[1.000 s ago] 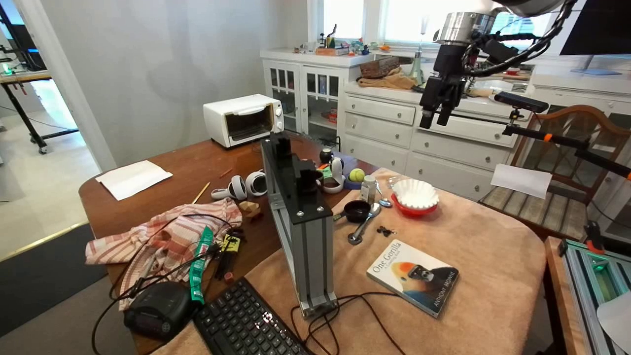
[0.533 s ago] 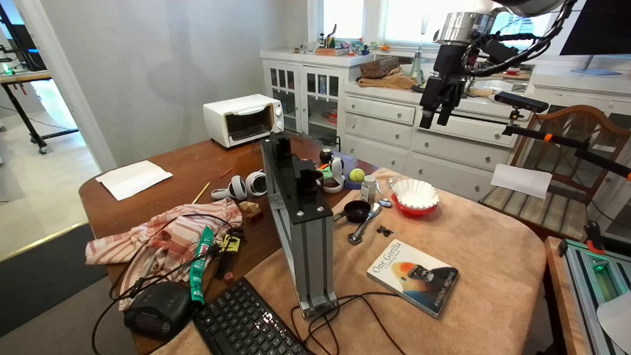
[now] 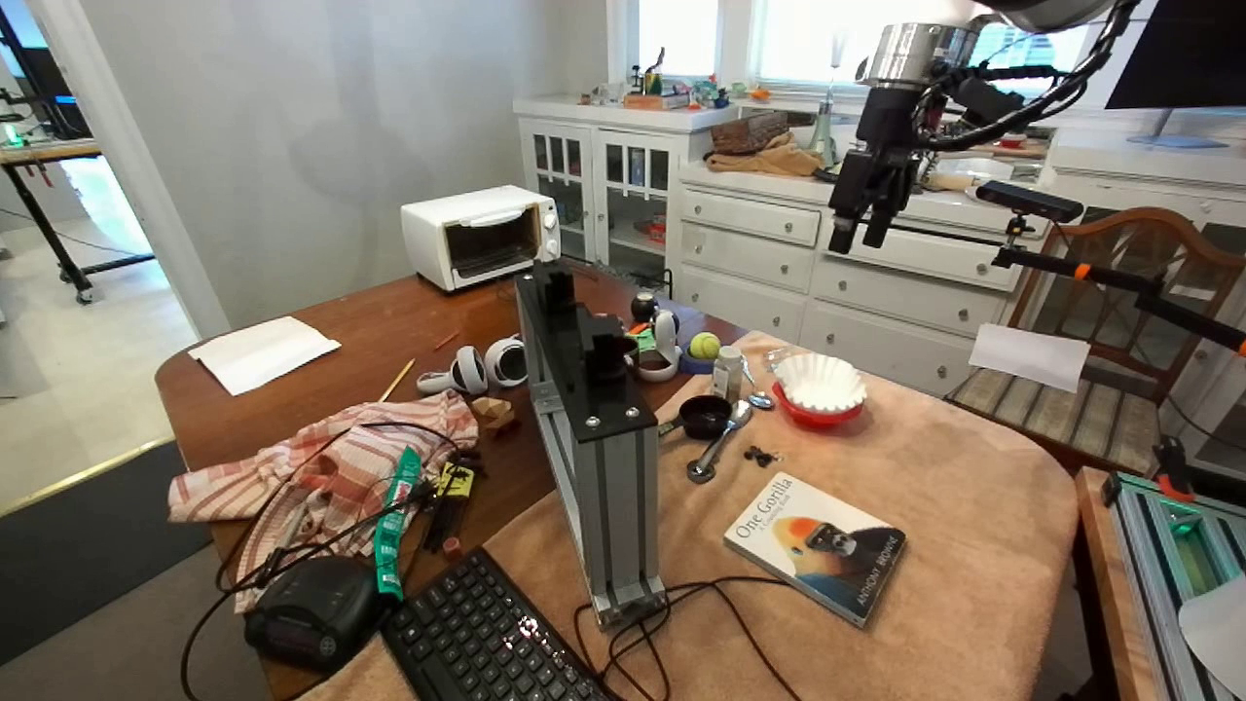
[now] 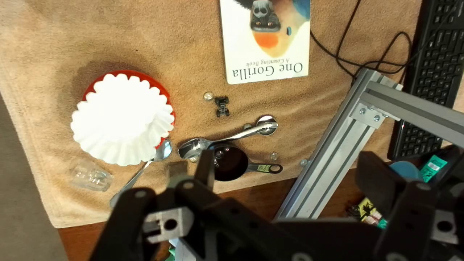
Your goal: Remove the wooden roller from the silver platform and use it to push some of the items on the right side of the table forward
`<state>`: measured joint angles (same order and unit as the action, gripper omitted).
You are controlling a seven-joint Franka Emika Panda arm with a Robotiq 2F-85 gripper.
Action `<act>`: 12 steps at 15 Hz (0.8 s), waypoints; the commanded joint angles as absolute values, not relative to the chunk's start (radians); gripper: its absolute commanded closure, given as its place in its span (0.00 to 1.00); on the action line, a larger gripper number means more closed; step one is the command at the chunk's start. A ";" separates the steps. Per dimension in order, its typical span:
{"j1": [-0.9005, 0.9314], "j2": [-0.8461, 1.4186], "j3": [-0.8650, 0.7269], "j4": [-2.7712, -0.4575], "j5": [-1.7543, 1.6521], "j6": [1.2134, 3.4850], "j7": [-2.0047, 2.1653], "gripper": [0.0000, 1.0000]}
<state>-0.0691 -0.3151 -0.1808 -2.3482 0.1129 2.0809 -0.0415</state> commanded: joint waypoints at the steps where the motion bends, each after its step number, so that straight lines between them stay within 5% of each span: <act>1: -0.085 -0.314 -0.166 -2.346 0.118 2.078 -0.046 0.00; 12: -0.056 -0.291 -0.103 -2.348 0.065 2.123 -0.062 0.00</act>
